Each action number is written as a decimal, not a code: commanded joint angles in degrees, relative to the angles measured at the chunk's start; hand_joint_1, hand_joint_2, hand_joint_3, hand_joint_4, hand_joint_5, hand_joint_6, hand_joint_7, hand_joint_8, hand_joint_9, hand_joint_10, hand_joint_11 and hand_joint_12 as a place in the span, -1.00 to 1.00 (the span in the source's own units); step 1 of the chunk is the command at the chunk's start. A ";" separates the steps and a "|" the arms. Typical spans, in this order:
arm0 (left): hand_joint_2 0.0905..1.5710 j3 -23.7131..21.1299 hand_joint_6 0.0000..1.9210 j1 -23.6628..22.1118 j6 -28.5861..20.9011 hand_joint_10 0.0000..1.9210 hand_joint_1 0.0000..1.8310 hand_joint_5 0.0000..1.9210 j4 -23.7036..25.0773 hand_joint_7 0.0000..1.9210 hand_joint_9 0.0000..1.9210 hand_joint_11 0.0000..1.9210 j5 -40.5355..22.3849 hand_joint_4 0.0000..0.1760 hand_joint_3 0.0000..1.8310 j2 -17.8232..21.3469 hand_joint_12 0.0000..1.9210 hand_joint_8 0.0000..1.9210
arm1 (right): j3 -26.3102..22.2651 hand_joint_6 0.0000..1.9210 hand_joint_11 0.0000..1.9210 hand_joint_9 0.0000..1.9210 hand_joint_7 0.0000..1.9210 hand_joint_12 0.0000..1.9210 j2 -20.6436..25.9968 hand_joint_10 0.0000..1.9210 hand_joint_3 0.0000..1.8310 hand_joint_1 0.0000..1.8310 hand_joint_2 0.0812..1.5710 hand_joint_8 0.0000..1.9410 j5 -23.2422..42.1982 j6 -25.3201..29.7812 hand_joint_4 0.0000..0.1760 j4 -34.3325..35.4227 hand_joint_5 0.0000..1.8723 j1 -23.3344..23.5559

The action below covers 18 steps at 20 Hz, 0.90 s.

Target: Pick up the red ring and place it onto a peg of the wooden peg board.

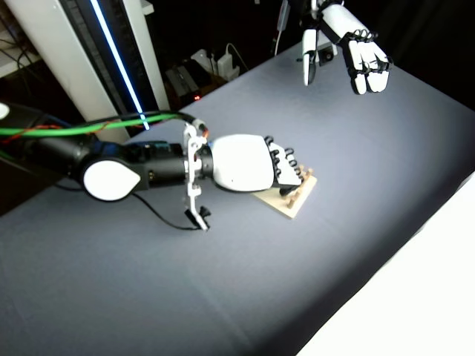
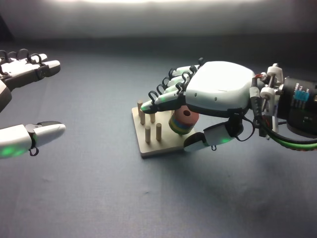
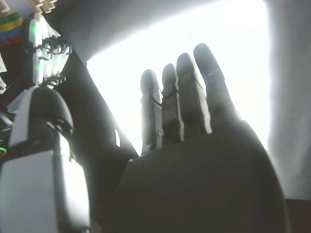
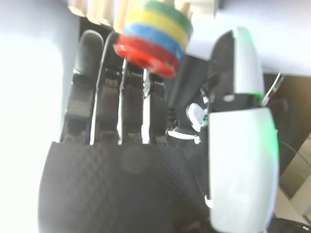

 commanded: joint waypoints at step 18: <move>0.31 -0.85 -1.00 0.83 -1.21 -1.00 -0.27 -0.63 -0.74 -0.77 -0.82 -1.00 -10.04 -1.00 -1.00 -0.20 -0.43 -1.00 | -4.87 -1.00 -0.74 -0.39 -0.46 0.05 10.52 -0.99 -1.00 -0.06 0.25 -1.00 12.70 -4.32 -0.60 14.25 -0.53 -4.83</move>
